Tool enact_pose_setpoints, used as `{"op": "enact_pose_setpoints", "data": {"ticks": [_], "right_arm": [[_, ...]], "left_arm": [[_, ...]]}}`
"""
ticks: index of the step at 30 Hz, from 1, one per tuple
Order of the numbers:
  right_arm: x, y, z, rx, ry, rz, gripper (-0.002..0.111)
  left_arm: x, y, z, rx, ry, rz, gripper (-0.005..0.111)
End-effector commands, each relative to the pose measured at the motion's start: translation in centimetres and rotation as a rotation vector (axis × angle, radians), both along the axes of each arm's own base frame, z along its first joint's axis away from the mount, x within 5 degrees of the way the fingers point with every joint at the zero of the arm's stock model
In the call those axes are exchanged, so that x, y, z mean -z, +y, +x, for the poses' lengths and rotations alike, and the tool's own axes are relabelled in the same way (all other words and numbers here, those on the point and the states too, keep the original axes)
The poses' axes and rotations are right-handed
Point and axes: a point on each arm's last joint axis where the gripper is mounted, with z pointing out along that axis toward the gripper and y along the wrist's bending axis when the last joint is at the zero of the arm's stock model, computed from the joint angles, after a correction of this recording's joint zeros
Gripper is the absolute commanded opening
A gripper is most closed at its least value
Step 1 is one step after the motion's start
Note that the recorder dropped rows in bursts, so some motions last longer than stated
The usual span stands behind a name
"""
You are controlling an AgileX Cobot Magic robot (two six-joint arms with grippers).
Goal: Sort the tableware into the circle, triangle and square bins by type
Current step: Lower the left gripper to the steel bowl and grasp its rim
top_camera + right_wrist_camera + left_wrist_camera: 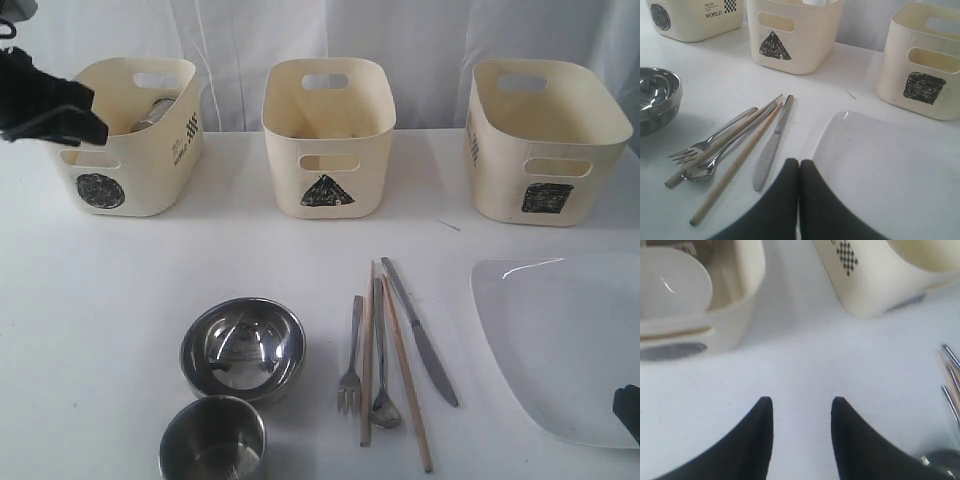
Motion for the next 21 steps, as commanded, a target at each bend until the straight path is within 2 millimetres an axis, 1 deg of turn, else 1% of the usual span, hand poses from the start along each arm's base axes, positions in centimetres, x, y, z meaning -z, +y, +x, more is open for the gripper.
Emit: {"op": "enact_pose_setpoints", "data": {"ticks": [1, 3, 4, 5, 7, 9, 13, 15, 21], "right_arm": [[0.1, 0.0, 0.0, -0.001, -0.001, 0.003, 0.0], [0.1, 0.0, 0.0, -0.001, -0.001, 0.003, 0.0], [0.1, 0.0, 0.0, -0.001, -0.001, 0.003, 0.0], [0.1, 0.0, 0.0, -0.001, -0.001, 0.003, 0.0], [0.1, 0.0, 0.0, -0.001, -0.001, 0.003, 0.0], [0.1, 0.0, 0.0, -0.001, -0.001, 0.003, 0.0], [0.1, 0.0, 0.0, -0.001, -0.001, 0.003, 0.0], [0.1, 0.0, 0.0, -0.001, -0.001, 0.003, 0.0], [0.1, 0.0, 0.0, -0.001, -0.001, 0.005, 0.0]], "left_arm": [[0.8, -3.0, -5.2, 0.121, 0.05, -0.02, 0.043], [1.5, -4.4, -6.7, 0.182, 0.074, -0.015, 0.043], [2.1, -5.5, -7.5, 0.234, 0.088, -0.006, 0.043], [2.5, -6.3, -7.9, 0.275, 0.09, 0.005, 0.043], [3.5, -7.8, -8.5, 0.337, 0.096, 0.037, 0.043], [4.4, -8.7, -8.6, 0.367, 0.086, 0.081, 0.046], [5.8, -9.3, -7.9, 0.34, 0.124, 0.094, 0.061], [6.6, -9.4, -7.6, 0.335, 0.147, 0.098, 0.065], [9.2, -9.8, -6.7, 0.322, 0.244, 0.103, 0.066]]}}
